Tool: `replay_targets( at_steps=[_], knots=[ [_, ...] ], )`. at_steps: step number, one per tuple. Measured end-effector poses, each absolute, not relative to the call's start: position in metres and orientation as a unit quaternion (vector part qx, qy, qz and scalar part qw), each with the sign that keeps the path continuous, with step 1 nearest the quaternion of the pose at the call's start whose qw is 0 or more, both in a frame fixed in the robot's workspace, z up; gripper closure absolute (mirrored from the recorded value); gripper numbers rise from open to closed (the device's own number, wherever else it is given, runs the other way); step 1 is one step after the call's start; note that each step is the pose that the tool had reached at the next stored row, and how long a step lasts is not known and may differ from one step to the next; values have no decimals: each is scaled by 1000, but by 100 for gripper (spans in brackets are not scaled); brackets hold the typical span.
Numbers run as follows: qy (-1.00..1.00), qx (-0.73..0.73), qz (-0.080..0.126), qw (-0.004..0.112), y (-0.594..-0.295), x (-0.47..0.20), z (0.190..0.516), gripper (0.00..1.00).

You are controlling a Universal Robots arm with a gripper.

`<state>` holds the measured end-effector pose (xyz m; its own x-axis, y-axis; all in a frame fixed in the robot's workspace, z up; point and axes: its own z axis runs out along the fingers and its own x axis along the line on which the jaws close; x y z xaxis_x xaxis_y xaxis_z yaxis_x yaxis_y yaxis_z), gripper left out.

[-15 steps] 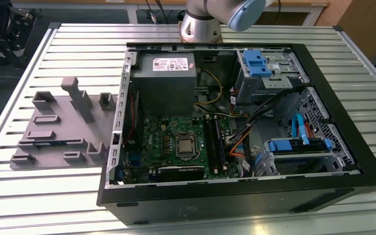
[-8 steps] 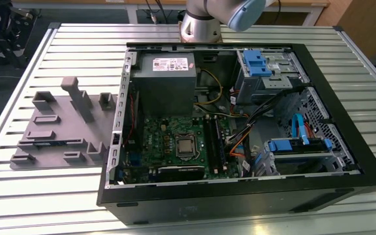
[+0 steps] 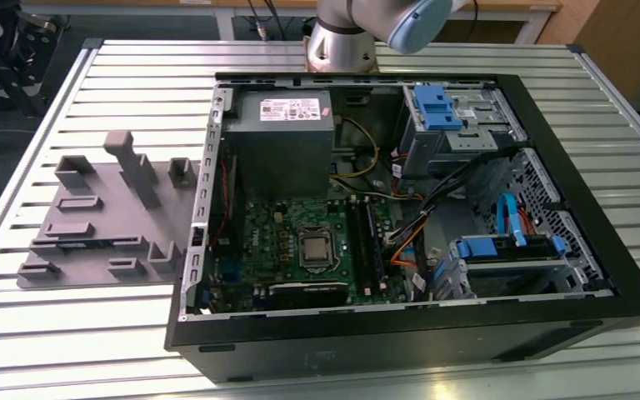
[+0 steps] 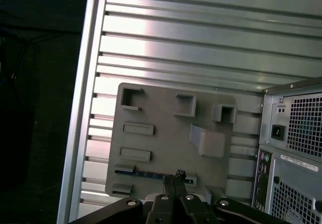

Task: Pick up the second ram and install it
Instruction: 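Pick up the second ram and move it above second insertion slot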

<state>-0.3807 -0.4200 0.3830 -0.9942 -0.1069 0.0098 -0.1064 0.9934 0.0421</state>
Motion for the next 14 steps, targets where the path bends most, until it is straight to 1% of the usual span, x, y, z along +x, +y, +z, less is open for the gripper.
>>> replay_targets(
  at_steps=[14],
  knots=[
    [-997, 71, -21, 6, -420, -381, 383, 89]
  ],
)
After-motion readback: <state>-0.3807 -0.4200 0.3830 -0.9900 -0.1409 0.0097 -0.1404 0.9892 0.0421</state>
